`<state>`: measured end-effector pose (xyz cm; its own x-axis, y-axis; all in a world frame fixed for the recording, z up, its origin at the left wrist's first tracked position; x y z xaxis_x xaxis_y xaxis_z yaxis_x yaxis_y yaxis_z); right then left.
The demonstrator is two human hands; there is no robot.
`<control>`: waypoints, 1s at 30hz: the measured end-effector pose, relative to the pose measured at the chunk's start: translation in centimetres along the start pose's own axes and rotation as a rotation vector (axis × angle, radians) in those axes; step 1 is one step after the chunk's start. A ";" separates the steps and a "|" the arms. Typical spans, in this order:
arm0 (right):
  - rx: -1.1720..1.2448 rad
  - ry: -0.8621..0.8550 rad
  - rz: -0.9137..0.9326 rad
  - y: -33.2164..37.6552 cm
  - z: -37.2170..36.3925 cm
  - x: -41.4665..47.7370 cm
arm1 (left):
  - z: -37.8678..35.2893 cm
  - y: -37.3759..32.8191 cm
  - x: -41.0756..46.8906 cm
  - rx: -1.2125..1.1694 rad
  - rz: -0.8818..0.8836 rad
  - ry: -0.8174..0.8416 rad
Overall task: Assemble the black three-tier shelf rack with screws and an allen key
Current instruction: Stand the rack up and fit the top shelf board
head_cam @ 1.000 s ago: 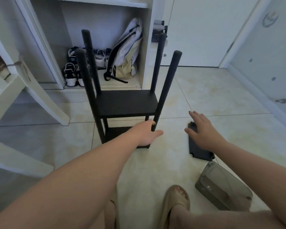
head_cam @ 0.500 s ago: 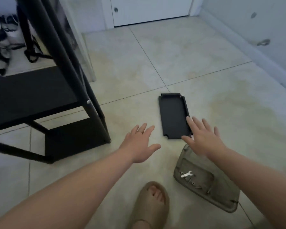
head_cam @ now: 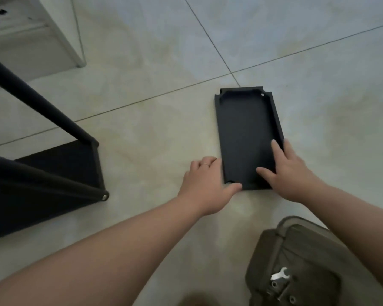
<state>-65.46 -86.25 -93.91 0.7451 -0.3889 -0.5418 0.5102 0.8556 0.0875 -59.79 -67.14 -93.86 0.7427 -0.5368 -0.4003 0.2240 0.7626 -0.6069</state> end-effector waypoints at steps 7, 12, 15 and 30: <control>0.520 -0.202 -0.088 0.1 2.4 -0.1 | 0.0 -0.8 0.5 -0.748 0.244 0.018; 0.856 -0.140 -0.247 -0.2 3.1 -2.2 | 5.7 -1.4 -0.6 -0.828 0.297 -0.102; 1.147 -0.044 -0.307 0.5 4.1 -4.7 | 10.0 -2.2 -2.4 -0.823 0.337 -0.089; 1.395 0.094 -0.125 10.9 18.7 -33.1 | 27.0 -8.3 -27.4 -0.636 0.124 -0.028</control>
<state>-76.57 -70.46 -59.43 0.6611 -0.3644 -0.6559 0.6122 -0.2435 0.7523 -64.94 -49.04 -59.31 0.7570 -0.4426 -0.4807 -0.2756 0.4508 -0.8490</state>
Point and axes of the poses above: each hand's wrist, its own x-axis towards the middle knuckle, its own z-axis out of the back of the hand, y = z × x, the point moved 8 cm from there along x, towards the middle knuckle, and after that the axes turned 9 degrees about -x, right-handed, at the moved point
